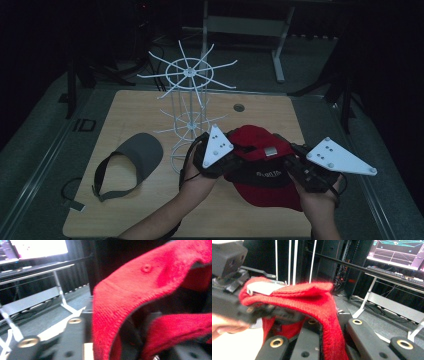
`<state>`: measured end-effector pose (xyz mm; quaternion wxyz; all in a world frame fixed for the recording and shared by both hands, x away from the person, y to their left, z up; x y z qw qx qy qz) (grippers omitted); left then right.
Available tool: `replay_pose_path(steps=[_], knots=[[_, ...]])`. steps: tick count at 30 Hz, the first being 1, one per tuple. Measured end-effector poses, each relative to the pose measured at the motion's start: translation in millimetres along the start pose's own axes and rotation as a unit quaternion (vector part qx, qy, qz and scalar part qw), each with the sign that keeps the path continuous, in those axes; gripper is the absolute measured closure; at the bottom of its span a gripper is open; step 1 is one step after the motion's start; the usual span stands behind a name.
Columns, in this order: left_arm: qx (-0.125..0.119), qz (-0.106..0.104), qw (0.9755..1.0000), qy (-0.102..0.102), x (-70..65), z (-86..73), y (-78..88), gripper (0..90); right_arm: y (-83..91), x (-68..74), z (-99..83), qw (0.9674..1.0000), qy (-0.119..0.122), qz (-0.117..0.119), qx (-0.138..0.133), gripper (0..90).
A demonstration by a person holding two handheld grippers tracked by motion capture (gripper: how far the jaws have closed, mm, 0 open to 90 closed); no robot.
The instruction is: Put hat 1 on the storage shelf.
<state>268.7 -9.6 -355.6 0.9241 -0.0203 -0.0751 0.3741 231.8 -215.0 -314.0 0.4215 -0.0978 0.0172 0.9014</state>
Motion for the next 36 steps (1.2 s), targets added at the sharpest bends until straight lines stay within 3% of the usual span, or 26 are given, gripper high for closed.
replay_pose_path(steps=[2,5,17,21,24,27,29,31,32,36], knots=[[0.0,0.009,1.0,-0.001,1.3,1.5,-0.2,77.5,0.7,0.5,-2.1,1.0,-0.001,0.001,0.002,86.0],[0.001,0.018,0.9998,-0.007,1.5,3.4,-0.3,88.4,1.8,1.5,-6.2,1.0,-0.006,0.002,0.006,86.0],[0.002,0.024,0.999,-0.038,-3.1,10.6,-2.6,90.0,10.6,5.9,-24.0,0.9995,-0.029,0.004,0.014,85.6],[0.001,0.015,0.9988,-0.047,-6.1,16.1,-3.5,90.0,17.5,10.3,-29.2,0.9992,-0.032,0.012,0.021,80.2],[-0.002,0.012,0.9988,-0.047,-7.2,18.1,-3.8,90.0,21.0,12.9,-30.7,0.9988,-0.035,0.025,0.025,73.4],[-0.007,0.008,0.9991,-0.042,-7.5,20.7,-4.0,90.0,28.5,18.7,-32.5,0.9982,-0.035,0.042,0.025,60.6],[-0.009,0.004,0.9988,-0.048,-7.8,21.5,-3.6,90.0,32.7,19.5,-32.0,0.9972,-0.04,0.059,0.022,57.4],[-0.012,-0.014,0.9989,-0.044,-8.0,21.0,-3.4,90.0,34.5,19.9,-31.3,0.9972,-0.039,0.06,0.02,56.4],[-0.011,-0.012,0.9985,-0.052,-8.5,20.2,-3.4,90.0,35.9,20.1,-30.5,0.997,-0.036,0.066,0.017,54.8],[-0.012,-0.027,0.9988,-0.039,-5.4,15.7,-3.7,90.0,43.1,23.3,-23.9,0.9943,-0.038,0.1,0.004,49.9]])
Point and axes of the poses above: each handheld gripper's, and its own axes: y roughly backward along the jaws, z roughly out of its top, x roughly to its left, the point moved 2 cm from there along -y, roughly forward along the jaws, and after that the axes turned 15 degrees about -x, right-handed, at the moved point
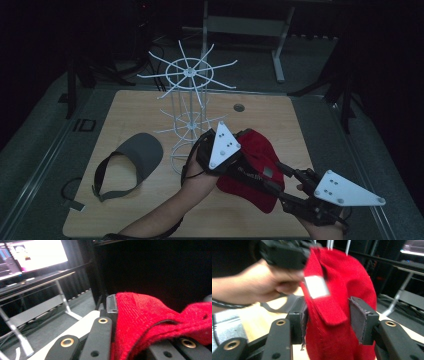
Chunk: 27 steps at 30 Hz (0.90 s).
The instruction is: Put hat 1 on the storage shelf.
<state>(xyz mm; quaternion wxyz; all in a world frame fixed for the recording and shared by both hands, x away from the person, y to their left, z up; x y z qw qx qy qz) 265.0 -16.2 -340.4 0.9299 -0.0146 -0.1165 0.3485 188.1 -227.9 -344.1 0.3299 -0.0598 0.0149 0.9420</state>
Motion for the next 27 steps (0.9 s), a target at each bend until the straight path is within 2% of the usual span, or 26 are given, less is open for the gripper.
replay_pose_path(steps=[2,3,4,5,6,7,8,9,11,12,13,15,16,18,19,20,22,23,24,25,26,27], knots=[[-0.004,-0.013,0.9999,0.01,1.7,-2.8,1.5,90.0,3.7,2.2,4.4,0.9999,0.002,0.011,-0.01,48.6],[-0.002,-0.023,0.9997,0.008,2.3,-4.0,2.4,90.0,5.6,2.3,6.6,0.9997,-0.002,0.016,-0.017,48.6],[0.003,-0.019,0.9998,0.001,2.2,-5.7,3.1,90.0,7.6,1.5,8.9,0.9995,-0.005,0.02,-0.024,48.5],[0.004,-0.029,0.9996,0.006,3.6,-7.9,4.1,90.0,9.7,0.5,11.4,0.999,-0.015,0.032,-0.029,48.6],[0.002,-0.037,0.9993,0.006,4.6,-9.7,5.2,90.0,11.9,-0.3,14.6,0.9989,-0.013,0.028,-0.035,49.7],[-0.002,-0.043,0.999,0.005,5.1,-10.9,6.0,90.0,12.5,-0.8,16.4,0.9994,0.002,0.016,-0.031,50.6],[-0.007,-0.064,0.9979,0.007,6.2,-12.2,7.0,90.0,12.1,-1.6,17.1,0.9996,0.012,0.007,-0.024,50.7],[-0.012,-0.077,0.997,0.004,7.0,-13.3,8.1,90.0,11.0,-4.1,17.2,0.9997,0.016,0.0,-0.02,51.6],[-0.016,-0.107,0.9941,0.001,9.0,-14.6,10.1,89.9,6.9,-11.0,15.6,0.9998,0.019,-0.001,-0.011,53.4],[-0.018,-0.11,0.9938,-0.008,9.7,-15.1,11.3,90.0,5.3,-13.1,14.7,0.9997,0.021,-0.005,-0.006,54.3],[-0.02,-0.124,0.992,-0.007,10.9,-15.3,12.2,90.0,3.1,-15.7,13.3,0.9998,0.022,-0.004,-0.002,54.7],[-0.024,-0.142,0.9894,-0.019,12.2,-15.1,14.7,90.0,-1.6,-20.2,10.3,0.9998,0.022,0.0,0.004,54.6],[-0.026,-0.16,0.9866,-0.016,12.6,-14.9,15.9,89.9,-3.8,-21.6,8.6,0.9997,0.021,0.004,0.007,54.3],[-0.034,-0.183,0.9823,-0.021,12.3,-13.6,18.3,89.9,-8.6,-23.5,4.8,0.9995,0.024,0.011,0.016,54.1],[-0.041,-0.206,0.9775,-0.015,11.5,-12.5,19.6,89.9,-10.7,-23.7,3.0,0.9993,0.026,0.016,0.019,53.8],[-0.041,-0.212,0.9763,-0.018,10.9,-11.5,20.1,89.9,-13.1,-23.9,1.0,0.9992,0.023,0.024,0.023,53.6],[-0.046,-0.236,0.9707,-0.013,8.2,-9.2,20.9,89.9,-16.3,-23.7,-1.3,0.9986,0.025,0.036,0.028,53.4],[-0.045,-0.239,0.9699,-0.014,6.6,-8.2,21.1,89.9,-17.5,-23.5,-2.2,0.9984,0.024,0.039,0.031,54.1],[-0.044,-0.249,0.9674,-0.01,5.2,-7.5,21.0,89.8,-18.3,-23.2,-2.7,0.9979,0.024,0.051,0.032,54.4],[-0.045,-0.254,0.9662,-0.009,3.2,-6.7,20.9,89.9,-18.6,-22.6,-2.8,0.9975,0.024,0.059,0.03,55.1],[-0.045,-0.262,0.9639,-0.004,2.6,-6.4,20.6,89.8,-18.8,-21.0,-2.3,0.9967,0.027,0.071,0.029,60.1],[-0.045,-0.262,0.9639,-0.004,2.6,-6.4,20.6,89.9,-18.8,-21.0,-2.3,0.9967,0.027,0.071,0.029,60.1]])
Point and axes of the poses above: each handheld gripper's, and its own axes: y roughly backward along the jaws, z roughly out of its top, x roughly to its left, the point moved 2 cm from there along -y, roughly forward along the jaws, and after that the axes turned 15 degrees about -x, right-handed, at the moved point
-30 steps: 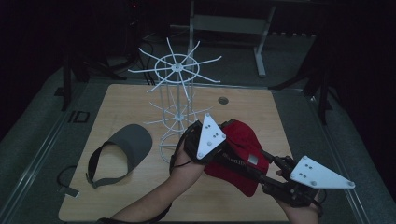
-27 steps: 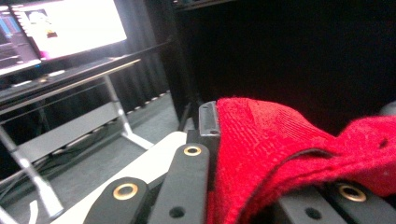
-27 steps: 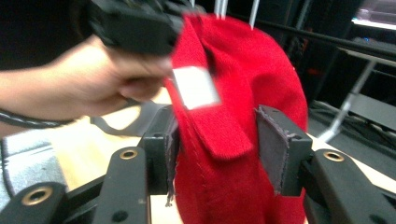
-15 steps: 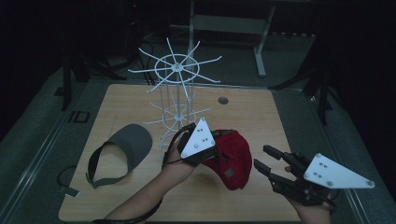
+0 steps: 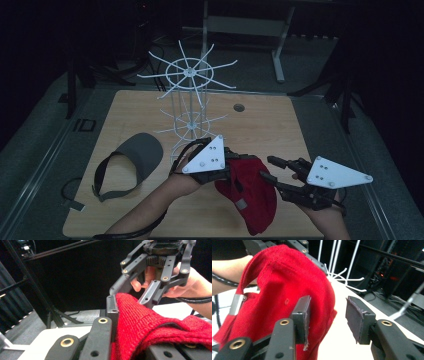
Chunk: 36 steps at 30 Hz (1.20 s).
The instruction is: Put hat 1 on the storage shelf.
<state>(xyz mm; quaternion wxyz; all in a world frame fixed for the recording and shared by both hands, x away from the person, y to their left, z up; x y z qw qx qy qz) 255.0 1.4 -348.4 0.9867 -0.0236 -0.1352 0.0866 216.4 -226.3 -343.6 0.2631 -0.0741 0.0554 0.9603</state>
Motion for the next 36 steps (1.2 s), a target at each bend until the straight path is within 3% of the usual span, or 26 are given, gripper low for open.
replay_pose_path(steps=[1,2,3,4,7,13,14,15,16,20,24,30,36], knots=[[0.0,-0.001,1.0,0.0,-0.2,0.0,-0.5,89.9,-0.4,1.9,0.7,0.9999,0.004,0.009,0.001,62.7],[0.0,-0.003,1.0,0.001,0.1,0.0,-0.6,89.8,-0.2,3.5,2.2,0.9998,0.006,0.017,-0.003,74.1],[-0.002,-0.006,1.0,0.003,0.4,-0.2,-0.4,89.8,-0.2,3.5,2.2,0.9998,0.006,0.017,-0.003,74.1],[-0.001,-0.003,1.0,0.003,0.8,-0.5,-0.3,89.8,0.4,3.7,3.5,0.9998,0.009,0.016,-0.002,84.9],[-0.001,-0.005,1.0,0.002,1.7,-1.1,-0.1,89.8,0.6,3.8,4.1,0.9998,0.009,0.017,-0.001,87.8],[-0.004,-0.006,1.0,0.006,3.2,-0.2,0.9,89.0,2.3,6.0,8.5,0.9999,0.007,-0.002,-0.012,88.8],[-0.005,-0.004,0.9999,0.009,3.2,0.2,1.0,78.1,3.5,6.1,10.7,0.9998,0.006,-0.011,-0.015,88.8],[-0.001,0.002,1.0,0.007,3.3,0.9,1.5,78.1,3.5,6.1,10.7,0.9998,0.006,-0.011,-0.015,88.8],[0.001,0.005,1.0,0.005,3.4,1.2,2.8,64.4,7.5,4.6,13.5,0.9995,0.006,-0.022,-0.021,88.9],[0.006,0.026,0.9996,-0.001,3.6,2.6,7.4,52.2,12.2,1.7,16.5,0.9992,0.005,-0.033,-0.02,88.9],[0.009,0.051,0.9986,-0.013,4.5,4.1,12.6,48.6,14.3,1.3,18.0,0.9989,0.005,-0.039,-0.024,88.9],[0.002,0.079,0.9969,-0.003,9.9,4.7,25.5,47.9,22.3,-2.3,21.1,0.9981,-0.001,-0.051,-0.035,88.9],[0.013,0.106,0.9943,-0.004,10.6,1.2,35.7,48.0,27.8,-3.4,24.7,0.9976,-0.01,-0.054,-0.043,88.9]])
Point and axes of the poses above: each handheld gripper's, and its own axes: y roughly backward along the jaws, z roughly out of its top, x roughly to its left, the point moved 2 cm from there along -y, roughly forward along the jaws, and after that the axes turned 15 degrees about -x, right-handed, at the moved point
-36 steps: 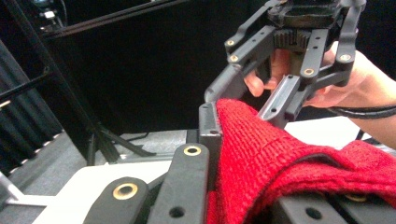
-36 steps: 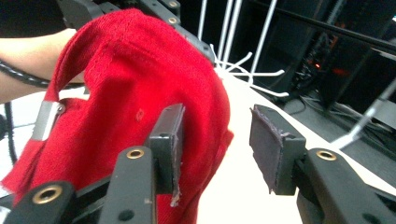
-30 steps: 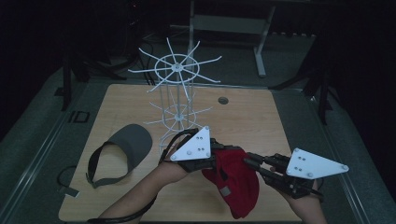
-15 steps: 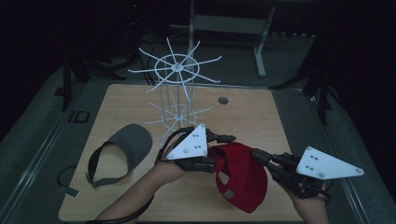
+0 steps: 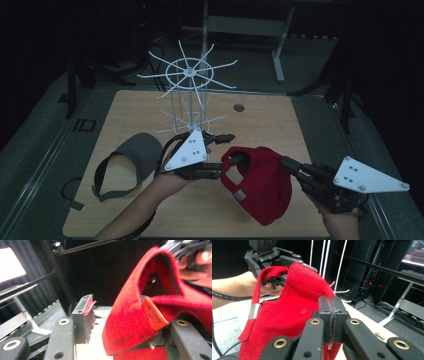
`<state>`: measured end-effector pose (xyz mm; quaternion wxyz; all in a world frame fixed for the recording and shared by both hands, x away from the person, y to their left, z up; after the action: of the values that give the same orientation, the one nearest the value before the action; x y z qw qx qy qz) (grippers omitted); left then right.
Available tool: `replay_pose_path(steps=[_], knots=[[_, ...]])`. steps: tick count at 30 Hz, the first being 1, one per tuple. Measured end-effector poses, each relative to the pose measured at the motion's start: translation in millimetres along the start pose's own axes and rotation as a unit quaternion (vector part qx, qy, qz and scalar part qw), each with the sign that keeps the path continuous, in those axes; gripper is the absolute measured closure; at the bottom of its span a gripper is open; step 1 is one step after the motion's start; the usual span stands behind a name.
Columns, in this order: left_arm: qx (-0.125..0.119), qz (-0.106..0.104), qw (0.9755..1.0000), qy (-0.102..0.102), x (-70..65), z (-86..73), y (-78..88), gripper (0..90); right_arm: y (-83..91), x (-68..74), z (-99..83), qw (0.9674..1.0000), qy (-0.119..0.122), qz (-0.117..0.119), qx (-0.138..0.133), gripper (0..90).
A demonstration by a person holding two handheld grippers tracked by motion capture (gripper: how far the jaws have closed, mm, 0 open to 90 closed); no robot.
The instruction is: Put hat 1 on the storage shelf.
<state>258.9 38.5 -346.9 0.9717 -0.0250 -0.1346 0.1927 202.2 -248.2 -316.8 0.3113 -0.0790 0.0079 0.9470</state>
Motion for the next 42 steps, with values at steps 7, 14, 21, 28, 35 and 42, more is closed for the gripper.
replay_pose_path(steps=[7,14,21,28,35,42], knots=[[-0.003,0.062,0.998,0.014,6.1,-8.0,16.3,48.2,2.3,-2.0,4.0,1.0,-0.003,-0.006,-0.008,88.9],[-0.007,0.104,0.9939,0.037,8.4,-17.5,33.8,48.7,2.6,-12.0,11.2,0.9992,-0.011,-0.031,-0.021,88.9],[0.005,0.109,0.9928,0.049,1.8,-35.3,46.9,48.5,2.3,-26.1,29.6,0.9972,-0.009,-0.06,-0.045,88.9],[0.016,0.113,0.9917,0.059,-7.8,-50.2,61.2,48.5,-2.8,-40.6,39.4,0.9952,-0.011,-0.082,-0.054,88.9],[0.018,0.121,0.9904,0.063,-16.2,-60.0,75.2,48.6,-13.9,-52.2,51.6,0.993,-0.007,-0.1,-0.062,88.9],[0.023,0.13,0.9883,0.077,-18.5,-72.1,86.7,48.5,-26.7,-66.6,70.6,0.9888,-0.009,-0.125,-0.081,88.9]])
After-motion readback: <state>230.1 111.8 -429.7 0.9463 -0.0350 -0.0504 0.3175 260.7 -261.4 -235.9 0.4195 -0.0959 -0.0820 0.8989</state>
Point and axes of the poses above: each handheld gripper's, and its own axes: y roughly backward along the jaws, z roughly out of its top, x roughly to its left, the point moved 2 cm from there along -y, roughly forward along the jaws, and after that the axes turned 15 degrees about -x, right-handed, at the moved point
